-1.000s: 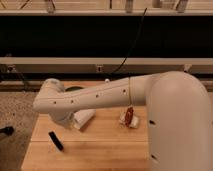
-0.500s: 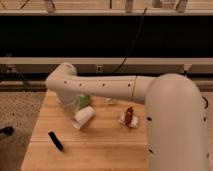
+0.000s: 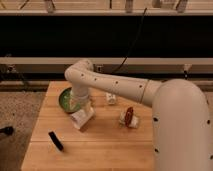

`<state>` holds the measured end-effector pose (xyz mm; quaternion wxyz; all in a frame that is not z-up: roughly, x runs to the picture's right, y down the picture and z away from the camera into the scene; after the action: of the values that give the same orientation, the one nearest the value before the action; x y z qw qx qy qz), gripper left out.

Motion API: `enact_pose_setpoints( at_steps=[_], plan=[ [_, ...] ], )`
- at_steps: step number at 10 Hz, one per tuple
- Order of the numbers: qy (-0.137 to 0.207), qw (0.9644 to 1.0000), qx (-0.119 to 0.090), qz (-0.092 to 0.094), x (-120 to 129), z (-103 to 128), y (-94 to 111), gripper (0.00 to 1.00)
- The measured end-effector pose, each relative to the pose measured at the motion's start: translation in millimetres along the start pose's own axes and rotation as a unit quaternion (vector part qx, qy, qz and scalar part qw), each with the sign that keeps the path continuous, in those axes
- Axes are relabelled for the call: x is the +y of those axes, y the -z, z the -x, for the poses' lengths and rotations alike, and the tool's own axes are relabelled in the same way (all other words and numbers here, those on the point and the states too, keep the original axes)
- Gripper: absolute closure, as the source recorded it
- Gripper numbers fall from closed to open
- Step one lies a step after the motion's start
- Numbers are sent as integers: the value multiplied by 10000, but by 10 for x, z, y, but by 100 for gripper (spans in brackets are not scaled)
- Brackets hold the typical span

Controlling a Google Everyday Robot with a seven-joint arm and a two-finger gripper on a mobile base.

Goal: Place the ceramic cup over the eraser

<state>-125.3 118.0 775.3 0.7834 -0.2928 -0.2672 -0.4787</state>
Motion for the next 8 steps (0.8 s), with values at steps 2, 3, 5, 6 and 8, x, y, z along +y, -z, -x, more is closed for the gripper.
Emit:
enact_pose_setpoints(
  at_steps=[2,3,5,6,8],
  plan=[
    [-148,9999,-23,0,86,-128,-132,20],
    [-192,9998,-36,3,112,-185,-182,20],
    [-242,9997,-85,-11,184,-297,-263,20],
    [-290,9995,-108,-21,241,-362,-290,20],
    [-411,9990,-172,-55,356,-482,-350,20]
  ],
)
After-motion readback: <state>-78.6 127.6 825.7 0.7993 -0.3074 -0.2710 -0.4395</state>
